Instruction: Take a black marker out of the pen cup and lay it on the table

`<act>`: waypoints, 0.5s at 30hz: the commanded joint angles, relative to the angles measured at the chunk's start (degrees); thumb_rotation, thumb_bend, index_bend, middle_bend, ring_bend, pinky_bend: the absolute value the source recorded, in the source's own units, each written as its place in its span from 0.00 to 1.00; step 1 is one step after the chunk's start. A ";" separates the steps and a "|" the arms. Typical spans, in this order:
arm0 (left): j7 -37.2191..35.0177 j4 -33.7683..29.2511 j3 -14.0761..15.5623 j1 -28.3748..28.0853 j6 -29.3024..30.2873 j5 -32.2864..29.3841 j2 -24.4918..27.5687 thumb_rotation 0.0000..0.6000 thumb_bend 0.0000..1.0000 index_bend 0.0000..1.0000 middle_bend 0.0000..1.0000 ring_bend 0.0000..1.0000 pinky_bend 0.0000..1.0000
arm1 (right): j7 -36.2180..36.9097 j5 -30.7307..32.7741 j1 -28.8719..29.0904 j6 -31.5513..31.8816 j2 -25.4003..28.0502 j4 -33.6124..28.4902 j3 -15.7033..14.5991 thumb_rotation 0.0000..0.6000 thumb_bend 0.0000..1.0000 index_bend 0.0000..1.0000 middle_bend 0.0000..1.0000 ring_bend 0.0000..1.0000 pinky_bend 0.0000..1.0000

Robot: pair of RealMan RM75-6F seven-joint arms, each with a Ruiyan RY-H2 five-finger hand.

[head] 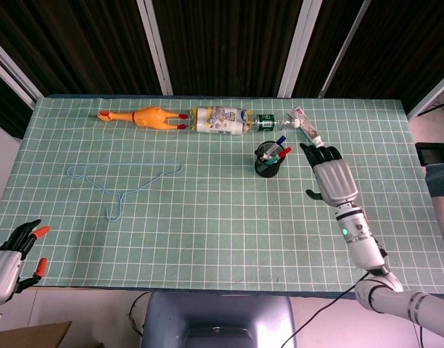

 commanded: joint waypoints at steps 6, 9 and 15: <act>-0.08 0.07 -0.02 -0.62 -1.07 0.03 -0.08 1.00 0.48 0.19 0.07 0.08 0.31 | 2.55 0.54 7.83 -3.71 -8.18 13.14 2.35 1.00 0.24 0.40 0.68 0.78 0.78; -0.16 0.12 -0.03 -0.72 -1.22 0.03 -0.12 1.00 0.48 0.19 0.07 0.08 0.31 | 3.20 0.25 10.08 -4.23 -10.85 18.35 2.54 1.00 0.24 0.45 0.79 0.89 0.88; -0.03 0.17 0.03 -0.91 -1.48 0.21 -0.15 1.00 0.48 0.19 0.07 0.08 0.31 | 5.41 1.28 13.47 -6.77 -15.03 25.87 2.91 1.00 0.24 0.51 0.92 1.00 0.97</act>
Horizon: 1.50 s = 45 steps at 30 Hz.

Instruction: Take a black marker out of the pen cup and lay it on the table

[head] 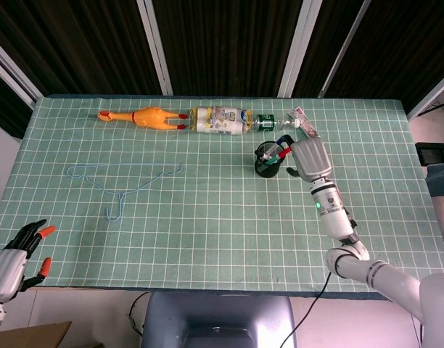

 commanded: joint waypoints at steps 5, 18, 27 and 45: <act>0.09 0.03 0.00 0.05 0.12 -0.01 -0.05 1.00 0.48 0.19 0.07 0.08 0.31 | 3.97 1.76 4.53 -4.54 -5.20 7.71 0.79 1.00 0.26 0.54 0.98 1.00 1.00; -0.12 0.08 0.15 0.15 0.25 0.12 0.06 1.00 0.48 0.19 0.07 0.08 0.31 | 14.00 3.04 9.53 -9.65 -11.54 19.98 2.01 1.00 0.50 0.57 1.00 1.00 1.00; -0.22 0.12 0.17 0.14 0.25 0.18 0.08 1.00 0.48 0.19 0.07 0.08 0.31 | 16.80 4.92 10.78 -12.90 -12.82 22.28 2.97 1.00 0.43 0.57 1.00 1.00 1.00; -0.16 0.14 0.25 0.09 0.18 0.26 0.06 1.00 0.48 0.19 0.07 0.08 0.31 | 22.51 6.00 14.23 -17.74 -16.99 30.68 3.38 1.00 0.43 0.63 1.00 1.00 1.00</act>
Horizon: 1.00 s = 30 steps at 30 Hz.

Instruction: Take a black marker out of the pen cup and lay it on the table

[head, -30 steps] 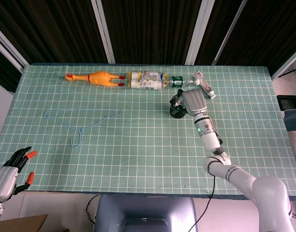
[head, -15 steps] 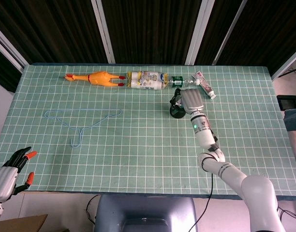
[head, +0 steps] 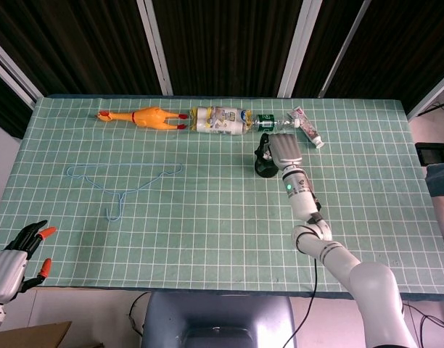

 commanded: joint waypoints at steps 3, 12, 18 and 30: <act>-0.08 -0.01 0.00 0.03 0.03 -0.05 0.03 1.00 0.48 0.19 0.07 0.08 0.31 | 1.74 -0.52 0.78 -0.93 -1.13 2.07 -0.35 1.00 0.43 0.65 1.00 1.00 1.00; -0.43 0.06 0.00 0.17 0.34 0.02 0.14 1.00 0.48 0.19 0.07 0.08 0.31 | 4.07 -1.70 1.26 -1.73 -2.19 4.64 -1.25 1.00 0.43 0.67 1.00 1.00 1.00; -0.58 0.11 0.04 0.36 0.69 0.15 0.17 1.00 0.48 0.19 0.07 0.08 0.31 | 5.11 -2.44 1.24 -1.37 -2.52 5.32 -1.72 1.00 0.48 0.72 1.00 1.00 1.00; -0.76 0.22 -0.01 0.33 0.66 0.13 0.20 1.00 0.48 0.19 0.07 0.08 0.31 | 6.81 -3.80 0.94 0.57 -2.18 5.19 -2.29 1.00 0.75 0.86 1.00 1.00 1.00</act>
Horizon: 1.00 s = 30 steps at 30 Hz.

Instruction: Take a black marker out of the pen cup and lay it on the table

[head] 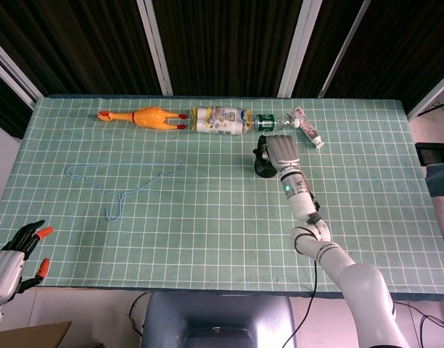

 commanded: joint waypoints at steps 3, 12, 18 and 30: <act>-0.04 -0.01 -0.04 -0.07 -0.14 -0.07 0.00 1.00 0.48 0.19 0.07 0.08 0.31 | 0.69 -0.37 -0.14 1.02 0.41 -0.66 0.01 1.00 0.76 0.87 1.00 1.00 1.00; -0.22 0.03 -0.09 -0.16 -0.29 -0.15 0.05 1.00 0.48 0.19 0.07 0.08 0.31 | 3.29 -1.82 -0.73 5.32 2.61 -5.77 0.18 1.00 0.78 0.87 1.00 1.00 1.00; -0.24 0.01 -0.09 -0.18 -0.34 -0.17 0.05 1.00 0.48 0.19 0.07 0.08 0.31 | 3.05 -4.14 -1.83 12.07 5.97 -14.15 0.09 1.00 0.78 0.88 1.00 1.00 1.00; -0.03 -0.12 0.07 -0.12 -0.04 0.34 0.01 1.00 0.48 0.19 0.07 0.08 0.31 | -8.87 -6.29 -6.48 21.33 16.65 -41.26 -0.85 1.00 0.78 0.88 1.00 1.00 1.00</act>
